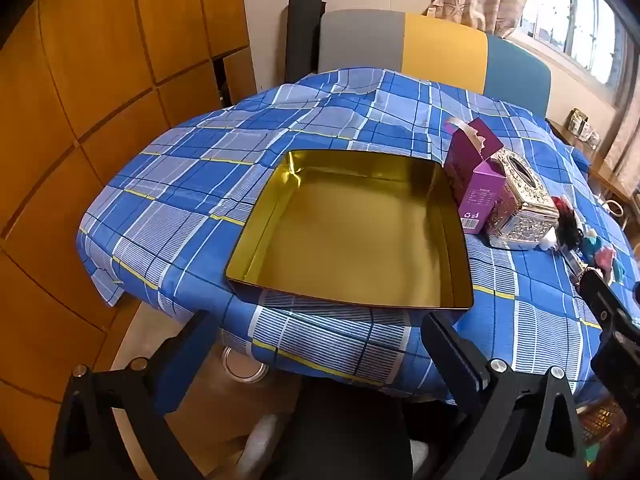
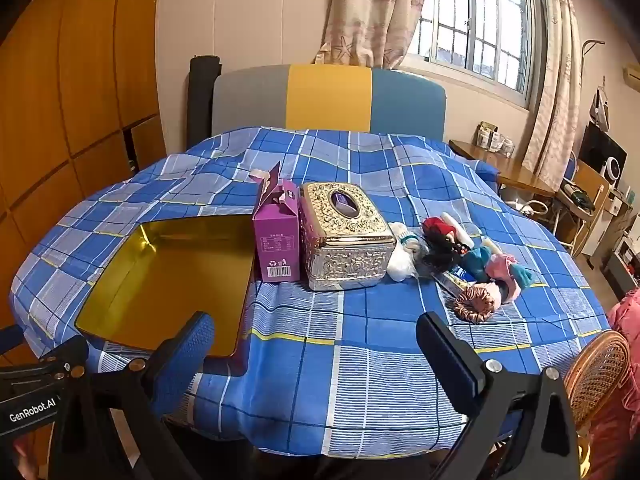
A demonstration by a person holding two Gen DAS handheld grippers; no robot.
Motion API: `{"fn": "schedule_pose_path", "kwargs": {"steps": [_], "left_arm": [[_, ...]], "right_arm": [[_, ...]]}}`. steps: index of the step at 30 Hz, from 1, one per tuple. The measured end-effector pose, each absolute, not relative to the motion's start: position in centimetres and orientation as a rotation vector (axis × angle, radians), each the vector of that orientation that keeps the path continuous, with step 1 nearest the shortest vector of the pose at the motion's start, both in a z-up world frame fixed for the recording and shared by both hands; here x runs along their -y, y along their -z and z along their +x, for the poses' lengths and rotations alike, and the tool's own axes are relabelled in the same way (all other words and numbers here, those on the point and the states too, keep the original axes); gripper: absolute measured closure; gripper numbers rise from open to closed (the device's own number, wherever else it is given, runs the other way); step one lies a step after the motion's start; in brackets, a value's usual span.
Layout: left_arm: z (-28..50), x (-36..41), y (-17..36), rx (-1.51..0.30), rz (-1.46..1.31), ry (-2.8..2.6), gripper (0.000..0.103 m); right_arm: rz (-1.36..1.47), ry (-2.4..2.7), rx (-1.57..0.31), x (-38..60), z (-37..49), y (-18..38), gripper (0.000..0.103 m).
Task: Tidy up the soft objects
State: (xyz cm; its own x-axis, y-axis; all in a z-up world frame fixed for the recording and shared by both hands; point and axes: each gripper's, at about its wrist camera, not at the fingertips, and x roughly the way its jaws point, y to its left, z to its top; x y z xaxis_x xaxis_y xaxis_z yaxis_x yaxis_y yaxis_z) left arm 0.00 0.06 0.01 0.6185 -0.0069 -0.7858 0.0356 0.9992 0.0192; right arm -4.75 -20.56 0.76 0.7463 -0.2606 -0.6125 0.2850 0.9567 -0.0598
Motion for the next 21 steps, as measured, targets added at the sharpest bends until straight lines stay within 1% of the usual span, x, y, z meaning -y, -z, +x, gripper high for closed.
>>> {"fn": "schedule_pose_path", "kwargs": {"steps": [21], "left_arm": [[0.1, -0.1, -0.3, -0.889, 0.063, 0.011, 0.000]], "right_arm": [[0.051, 0.293, -0.684, 20.9, -4.5, -0.3, 0.000]]}}
